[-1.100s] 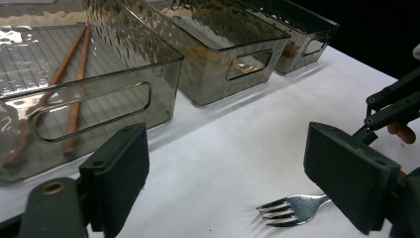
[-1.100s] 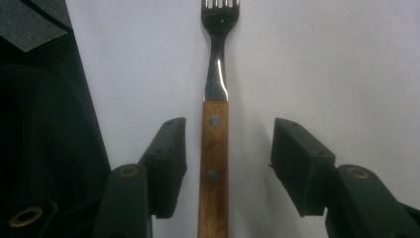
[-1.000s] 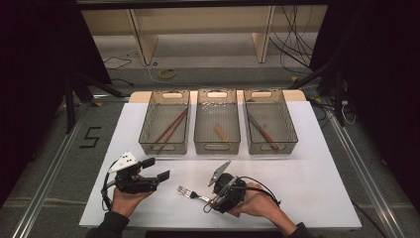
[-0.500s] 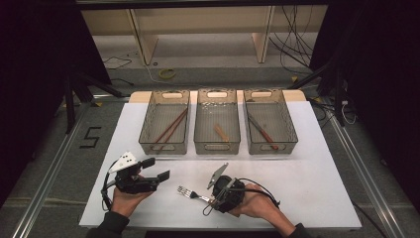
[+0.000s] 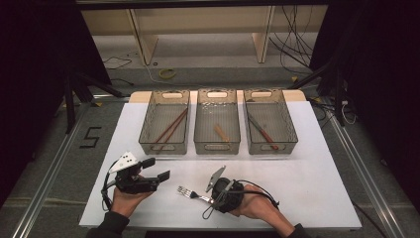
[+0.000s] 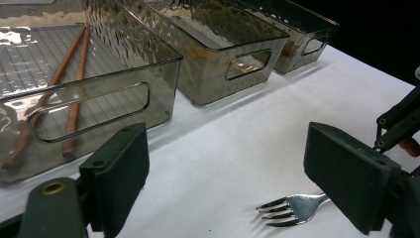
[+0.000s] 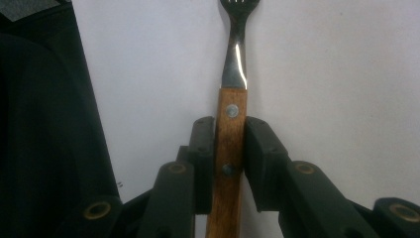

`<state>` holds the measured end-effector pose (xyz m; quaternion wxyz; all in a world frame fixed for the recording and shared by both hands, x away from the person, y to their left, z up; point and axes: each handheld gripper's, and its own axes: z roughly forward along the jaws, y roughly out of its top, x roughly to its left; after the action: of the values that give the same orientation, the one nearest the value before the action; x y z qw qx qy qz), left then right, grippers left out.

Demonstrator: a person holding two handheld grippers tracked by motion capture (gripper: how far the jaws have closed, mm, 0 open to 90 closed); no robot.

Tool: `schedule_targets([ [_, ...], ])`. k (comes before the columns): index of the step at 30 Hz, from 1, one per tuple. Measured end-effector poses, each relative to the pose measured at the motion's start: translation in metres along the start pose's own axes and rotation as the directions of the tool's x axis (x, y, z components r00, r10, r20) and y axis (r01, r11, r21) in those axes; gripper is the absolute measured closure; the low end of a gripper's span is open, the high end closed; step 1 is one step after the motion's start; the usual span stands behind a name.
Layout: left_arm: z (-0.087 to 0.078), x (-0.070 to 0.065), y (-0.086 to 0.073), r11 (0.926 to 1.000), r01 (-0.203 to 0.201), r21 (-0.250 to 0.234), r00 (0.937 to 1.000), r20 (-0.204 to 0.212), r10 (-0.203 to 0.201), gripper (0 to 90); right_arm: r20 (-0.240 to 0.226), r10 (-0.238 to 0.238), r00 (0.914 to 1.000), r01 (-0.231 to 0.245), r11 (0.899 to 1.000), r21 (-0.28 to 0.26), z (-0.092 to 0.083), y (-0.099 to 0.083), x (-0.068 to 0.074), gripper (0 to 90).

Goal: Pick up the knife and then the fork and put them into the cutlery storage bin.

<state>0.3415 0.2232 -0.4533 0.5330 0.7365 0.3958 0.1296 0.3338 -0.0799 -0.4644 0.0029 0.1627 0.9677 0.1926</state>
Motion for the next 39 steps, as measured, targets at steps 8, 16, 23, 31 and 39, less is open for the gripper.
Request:
schedule_targets([
  [8,0.000,0.000,0.000,1.0000,-0.001,0.000,1.0000,0.000,0.001,17.5,0.022,-0.024,0.9995,0.024,1.000,-0.006,0.000,0.000,0.000,77.2],
  [16,0.000,0.000,0.000,1.0000,0.000,-0.001,1.0000,0.000,0.000,17.5,0.031,-0.025,0.9992,0.026,0.999,-0.030,-0.007,-0.003,-0.006,77.5],
  [23,0.000,0.000,0.000,1.0000,0.000,0.000,1.0000,0.000,0.000,17.5,0.037,0.011,0.9993,-0.008,0.996,-0.086,-0.018,-0.006,-0.014,77.5],
  [31,0.000,0.000,0.000,1.0000,0.000,0.000,1.0000,0.000,0.000,17.5,0.048,0.040,0.9980,-0.033,0.989,-0.147,-0.036,-0.010,-0.026,77.5],
  [39,0.001,0.000,0.000,1.0000,0.000,0.000,1.0000,-0.001,0.000,17.5,0.068,0.085,0.9941,-0.069,0.976,-0.206,-0.058,-0.016,-0.039,77.5],
])
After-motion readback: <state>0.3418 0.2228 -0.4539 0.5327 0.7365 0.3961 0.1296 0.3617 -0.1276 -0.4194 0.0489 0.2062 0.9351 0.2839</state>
